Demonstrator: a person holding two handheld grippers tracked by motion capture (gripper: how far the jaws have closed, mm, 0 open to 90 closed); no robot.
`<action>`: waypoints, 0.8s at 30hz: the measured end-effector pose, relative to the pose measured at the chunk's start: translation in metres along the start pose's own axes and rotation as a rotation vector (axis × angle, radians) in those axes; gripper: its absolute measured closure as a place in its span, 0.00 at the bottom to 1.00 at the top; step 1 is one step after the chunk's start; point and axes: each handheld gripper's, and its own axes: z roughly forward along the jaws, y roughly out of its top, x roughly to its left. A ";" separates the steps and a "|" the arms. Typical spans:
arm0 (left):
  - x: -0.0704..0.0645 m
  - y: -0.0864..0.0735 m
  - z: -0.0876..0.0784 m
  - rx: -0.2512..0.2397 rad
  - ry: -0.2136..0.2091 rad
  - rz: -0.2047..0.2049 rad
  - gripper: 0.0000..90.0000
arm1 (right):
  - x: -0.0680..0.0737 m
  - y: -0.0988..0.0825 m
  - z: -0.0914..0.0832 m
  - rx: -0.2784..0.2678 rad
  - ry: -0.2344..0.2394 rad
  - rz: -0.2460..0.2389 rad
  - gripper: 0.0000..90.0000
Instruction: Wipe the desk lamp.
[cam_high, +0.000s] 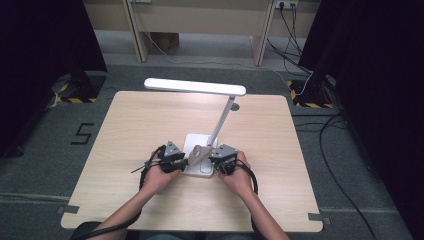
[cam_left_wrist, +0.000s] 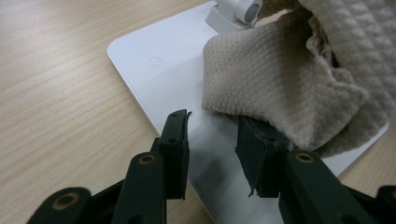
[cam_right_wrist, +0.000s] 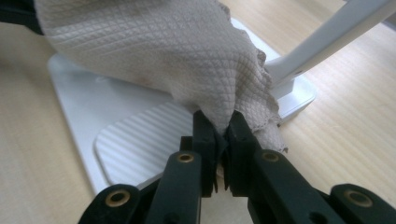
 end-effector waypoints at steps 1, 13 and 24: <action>0.000 0.000 0.000 0.000 0.000 0.000 0.70 | 0.001 0.000 -0.001 0.002 0.009 -0.002 0.95; 0.000 0.000 0.000 0.000 -0.002 -0.003 0.70 | 0.016 -0.008 -0.019 0.020 0.089 -0.006 0.95; 0.000 0.000 0.000 0.000 -0.002 -0.002 0.70 | 0.030 -0.011 -0.030 0.041 0.144 -0.017 0.95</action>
